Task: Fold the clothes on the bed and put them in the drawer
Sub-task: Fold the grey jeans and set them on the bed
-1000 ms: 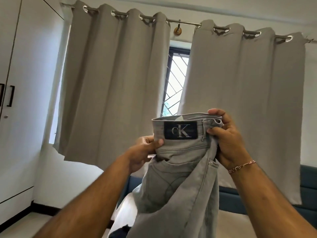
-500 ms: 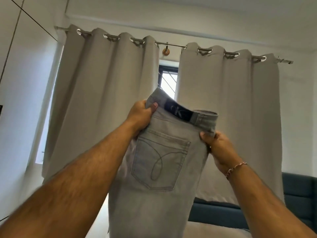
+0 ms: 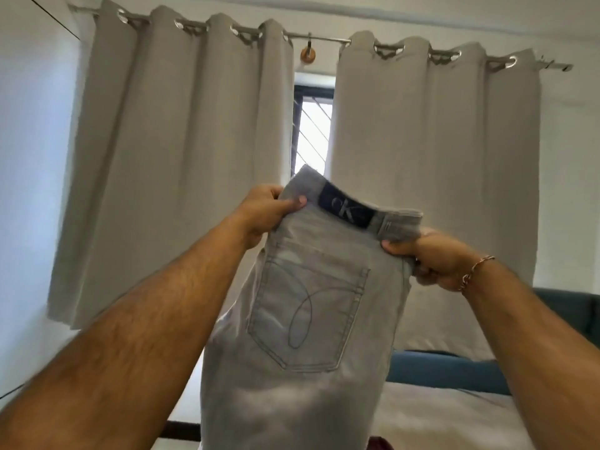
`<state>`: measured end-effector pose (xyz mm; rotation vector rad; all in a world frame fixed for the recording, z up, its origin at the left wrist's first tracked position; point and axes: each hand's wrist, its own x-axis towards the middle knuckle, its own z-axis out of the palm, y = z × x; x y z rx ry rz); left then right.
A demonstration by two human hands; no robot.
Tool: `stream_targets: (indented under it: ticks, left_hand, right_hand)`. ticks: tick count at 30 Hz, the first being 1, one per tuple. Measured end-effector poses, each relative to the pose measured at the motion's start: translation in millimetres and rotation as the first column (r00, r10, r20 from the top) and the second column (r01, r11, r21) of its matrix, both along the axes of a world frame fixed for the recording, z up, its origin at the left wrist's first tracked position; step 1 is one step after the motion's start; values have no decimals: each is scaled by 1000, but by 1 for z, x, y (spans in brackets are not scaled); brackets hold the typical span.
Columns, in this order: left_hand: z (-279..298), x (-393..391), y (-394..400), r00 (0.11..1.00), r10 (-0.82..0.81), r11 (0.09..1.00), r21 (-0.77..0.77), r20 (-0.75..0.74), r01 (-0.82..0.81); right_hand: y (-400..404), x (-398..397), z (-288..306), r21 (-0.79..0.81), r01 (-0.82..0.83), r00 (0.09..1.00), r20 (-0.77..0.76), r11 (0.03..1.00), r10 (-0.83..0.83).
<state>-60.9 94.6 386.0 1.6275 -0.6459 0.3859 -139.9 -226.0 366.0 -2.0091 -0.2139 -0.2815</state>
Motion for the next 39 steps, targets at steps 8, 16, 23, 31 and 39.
stream_targets:
  ticks: [8, 16, 23, 31, 39]
  left_hand:
    - [-93, 151, -80, 881, 453, 801, 495, -135, -336]
    - [-17, 258, -102, 996, 75, 979, -196, 57, -62]
    - [70, 241, -117, 955, 11, 964, -258, 297, 69]
    - [6, 117, -85, 901, -99, 987, -76, 423, 145]
    - [-367, -81, -1, 990, -134, 980, 151, 36, 127]
  right_hand:
    - [-20, 136, -95, 179, 169, 929, -357, 969, -96]
    - [-36, 249, -25, 354, 36, 918, 358, 935, -170]
    - [-45, 222, 66, 311, -63, 737, 655, 948, -166]
    - [-34, 117, -7, 375, -36, 721, 651, 926, -236]
    - [28, -126, -349, 109, 169, 946, 261, 980, -193]
